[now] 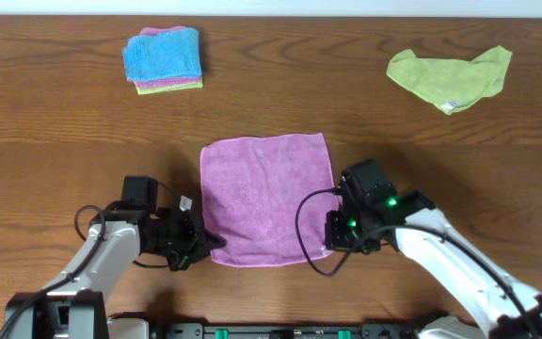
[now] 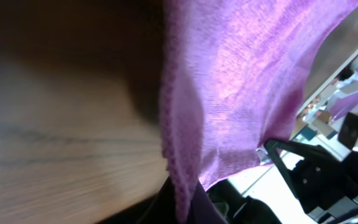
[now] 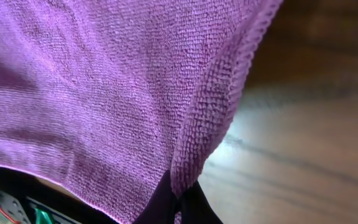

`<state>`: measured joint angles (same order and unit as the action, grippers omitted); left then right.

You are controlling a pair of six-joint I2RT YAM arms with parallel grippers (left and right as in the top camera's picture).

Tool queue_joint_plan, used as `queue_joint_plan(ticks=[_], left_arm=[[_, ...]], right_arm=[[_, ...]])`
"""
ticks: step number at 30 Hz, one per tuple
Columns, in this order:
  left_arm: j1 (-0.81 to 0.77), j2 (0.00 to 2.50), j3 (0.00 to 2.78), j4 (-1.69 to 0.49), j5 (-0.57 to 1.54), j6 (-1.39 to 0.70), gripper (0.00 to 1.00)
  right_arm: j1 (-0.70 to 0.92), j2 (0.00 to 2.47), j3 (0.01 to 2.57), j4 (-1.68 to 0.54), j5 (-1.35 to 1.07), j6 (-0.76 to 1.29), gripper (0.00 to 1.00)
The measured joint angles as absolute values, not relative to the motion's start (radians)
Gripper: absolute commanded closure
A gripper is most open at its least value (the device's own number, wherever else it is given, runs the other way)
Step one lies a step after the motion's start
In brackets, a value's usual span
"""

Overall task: Fold the cloth
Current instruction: 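Grasp the lower right corner with the right gripper and fold both corners upward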

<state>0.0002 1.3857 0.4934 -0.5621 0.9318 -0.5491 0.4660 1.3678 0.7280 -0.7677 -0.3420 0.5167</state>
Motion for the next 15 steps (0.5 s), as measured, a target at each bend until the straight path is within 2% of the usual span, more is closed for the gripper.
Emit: queue_joint_plan(ticks=[7,15], left_arm=[[0.067,1.386,0.564,-0.767,0.861,-0.406,0.94],[0.078,1.386,0.624,-0.782,0.811,-0.343,0.94]], right_arm=[[0.481,1.292,0.728,-0.805,-0.310,0.542,0.98],[0.549,1.287,0.728,-0.750,-0.280,0.570,0.99]])
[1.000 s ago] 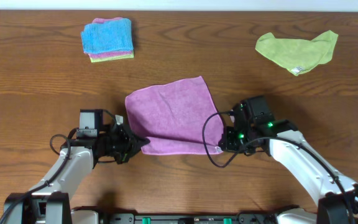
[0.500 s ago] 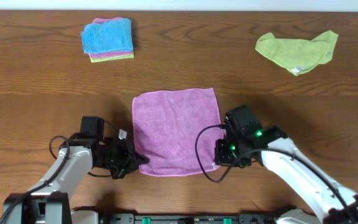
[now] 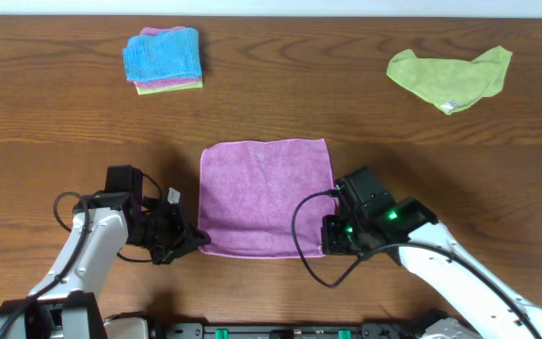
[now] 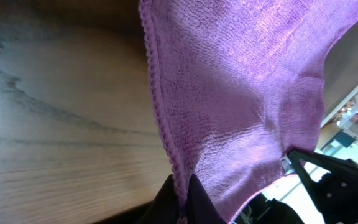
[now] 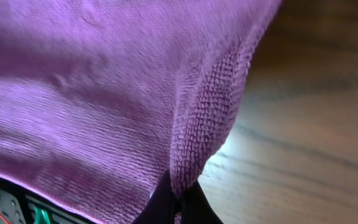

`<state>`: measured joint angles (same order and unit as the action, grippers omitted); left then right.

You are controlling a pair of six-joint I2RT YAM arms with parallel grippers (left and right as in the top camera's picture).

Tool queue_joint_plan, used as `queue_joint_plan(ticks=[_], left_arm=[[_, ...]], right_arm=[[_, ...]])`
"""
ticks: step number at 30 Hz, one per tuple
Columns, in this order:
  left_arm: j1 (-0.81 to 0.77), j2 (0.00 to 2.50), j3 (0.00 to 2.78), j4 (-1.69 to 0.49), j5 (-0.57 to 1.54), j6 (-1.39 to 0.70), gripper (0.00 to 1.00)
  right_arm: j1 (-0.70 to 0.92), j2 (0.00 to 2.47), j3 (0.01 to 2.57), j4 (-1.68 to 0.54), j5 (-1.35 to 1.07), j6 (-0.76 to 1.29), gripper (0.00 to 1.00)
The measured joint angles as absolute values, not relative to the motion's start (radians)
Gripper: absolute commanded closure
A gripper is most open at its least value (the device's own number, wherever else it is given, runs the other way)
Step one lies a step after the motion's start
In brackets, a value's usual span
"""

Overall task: Fold the cloth
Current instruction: 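Grasp the lower right corner with the right gripper and fold both corners upward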

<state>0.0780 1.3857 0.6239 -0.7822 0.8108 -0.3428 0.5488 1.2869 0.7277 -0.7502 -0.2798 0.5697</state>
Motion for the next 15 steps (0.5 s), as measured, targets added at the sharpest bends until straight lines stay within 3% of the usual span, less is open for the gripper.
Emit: queue_joint_plan(ticks=[15], left_arm=[[0.079,1.386,0.628,-0.447,0.804,-0.524,0.94]], right_arm=[[0.554,1.287,0.725,-0.388,-0.087,0.588,0.99]])
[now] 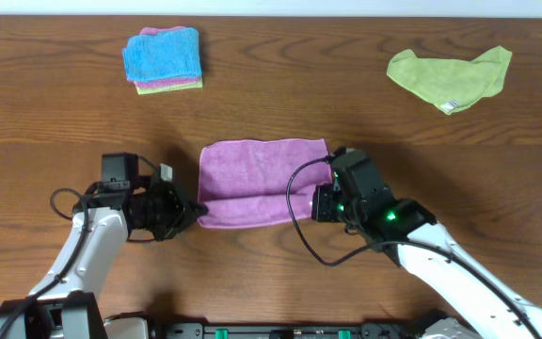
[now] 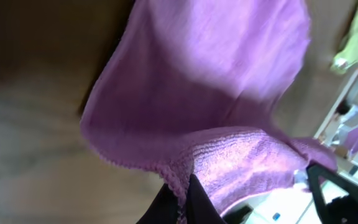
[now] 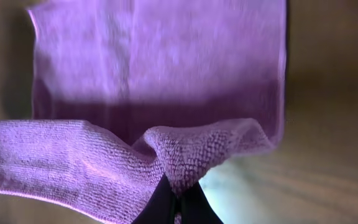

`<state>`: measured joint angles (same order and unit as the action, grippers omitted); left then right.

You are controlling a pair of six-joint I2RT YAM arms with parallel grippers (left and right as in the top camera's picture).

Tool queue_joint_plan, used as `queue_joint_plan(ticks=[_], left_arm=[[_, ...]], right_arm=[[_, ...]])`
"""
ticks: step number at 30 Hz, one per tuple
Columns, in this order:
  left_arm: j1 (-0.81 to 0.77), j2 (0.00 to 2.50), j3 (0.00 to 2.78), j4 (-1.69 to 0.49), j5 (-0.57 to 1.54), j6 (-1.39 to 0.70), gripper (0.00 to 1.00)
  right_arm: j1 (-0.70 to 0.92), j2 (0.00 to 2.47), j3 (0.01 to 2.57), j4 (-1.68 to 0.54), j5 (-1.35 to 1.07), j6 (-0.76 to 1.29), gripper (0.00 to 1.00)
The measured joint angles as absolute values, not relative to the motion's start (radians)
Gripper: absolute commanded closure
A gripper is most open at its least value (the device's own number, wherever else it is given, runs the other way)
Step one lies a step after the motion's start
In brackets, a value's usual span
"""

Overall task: Fold the cloth
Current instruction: 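Grasp the lower right corner with the right gripper and fold both corners upward, then lay the bottom edge over the top edge, folding the towel in half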

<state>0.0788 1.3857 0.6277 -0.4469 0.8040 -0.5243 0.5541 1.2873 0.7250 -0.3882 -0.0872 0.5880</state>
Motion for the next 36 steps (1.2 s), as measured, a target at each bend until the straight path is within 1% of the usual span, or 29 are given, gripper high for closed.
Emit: queue_joint_plan(ticks=[4,10,16,25,36], left_arm=[[0.079,1.386,0.629,-0.336,0.804,-0.586,0.94],[0.078,1.386,0.629,-0.158,0.789,-0.664,0.94],[0.078,1.393,0.629,-0.051,0.757,-0.711,0.94],[0.073,1.547,0.632,0.178,0.748,-0.770,0.94],[0.046,1.744,0.775,0.222,0.747,-0.789,0.94]], right_arm=[[0.554,1.299,0.725,-0.321,-0.046,0.582,0.99],[0.533,1.383,0.724,-0.183,-0.021,0.558,0.99],[0.511,1.444,0.724,-0.103,-0.009,0.537,0.99],[0.482,1.507,0.724,0.009,-0.006,0.525,0.99],[0.422,1.617,0.724,0.117,-0.008,0.496,0.99]])
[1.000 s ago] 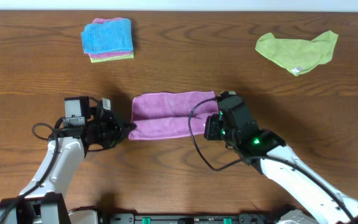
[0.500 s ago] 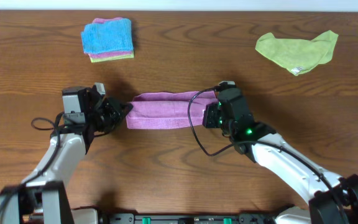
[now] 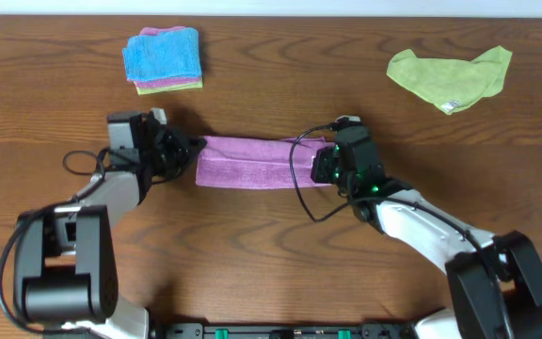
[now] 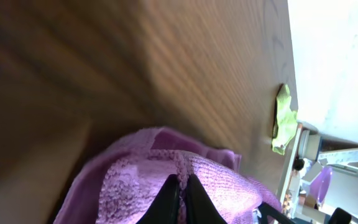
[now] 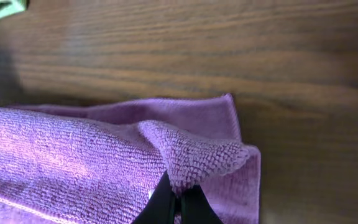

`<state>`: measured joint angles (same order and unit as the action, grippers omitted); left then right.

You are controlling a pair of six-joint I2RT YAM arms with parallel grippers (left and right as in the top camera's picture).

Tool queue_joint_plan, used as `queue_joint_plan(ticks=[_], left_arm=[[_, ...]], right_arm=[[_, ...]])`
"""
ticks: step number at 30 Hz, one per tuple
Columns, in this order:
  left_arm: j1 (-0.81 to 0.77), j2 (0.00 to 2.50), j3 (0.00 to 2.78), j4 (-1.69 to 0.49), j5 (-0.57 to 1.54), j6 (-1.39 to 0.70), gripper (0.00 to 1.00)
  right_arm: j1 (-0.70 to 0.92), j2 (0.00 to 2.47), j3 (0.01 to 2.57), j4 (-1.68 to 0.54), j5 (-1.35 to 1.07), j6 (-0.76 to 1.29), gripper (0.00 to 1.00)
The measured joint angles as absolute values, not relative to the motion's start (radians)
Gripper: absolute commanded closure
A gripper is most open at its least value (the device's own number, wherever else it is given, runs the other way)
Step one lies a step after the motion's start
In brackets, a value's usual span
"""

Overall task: Fold the cloth
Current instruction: 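Lay the bottom edge over the top edge, folding the towel in half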

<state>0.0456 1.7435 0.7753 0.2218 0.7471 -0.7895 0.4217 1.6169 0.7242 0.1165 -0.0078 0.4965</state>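
The purple cloth [image 3: 257, 161] lies folded in half as a narrow strip across the table's middle. My left gripper [image 3: 194, 149] is shut on its upper layer's left corner, and that corner [image 4: 185, 168] is pinched between the black fingers. My right gripper [image 3: 326, 162] is shut on the right corner; the pinched corner [image 5: 194, 155] rests over the lower layer's far edge.
A stack of folded blue, pink and green cloths [image 3: 163, 59] sits at the far left. A crumpled green cloth [image 3: 452, 75] lies at the far right. Bare wooden table [image 3: 271, 273] stretches in front of the strip.
Both grippers have moved away from me with the near corners, which now lie over the far edge. The cloth went from roughly two-thirds depth to a narrow folded strip.
The cloth lay flat and square with both grippers shut on its near corners. Its near edge then stood further from me, then was doubled over the middle. Now that edge rests at the far edge, halving the cloth.
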Motion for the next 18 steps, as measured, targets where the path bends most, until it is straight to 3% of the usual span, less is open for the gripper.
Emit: queue_joint_plan(ticks=[18], left_arm=[[0.011,1.797,0.826,0.151,0.728,-0.783,0.94]], right_arm=[[0.376,1.680,0.724,0.163,-0.007,0.447,0.99]])
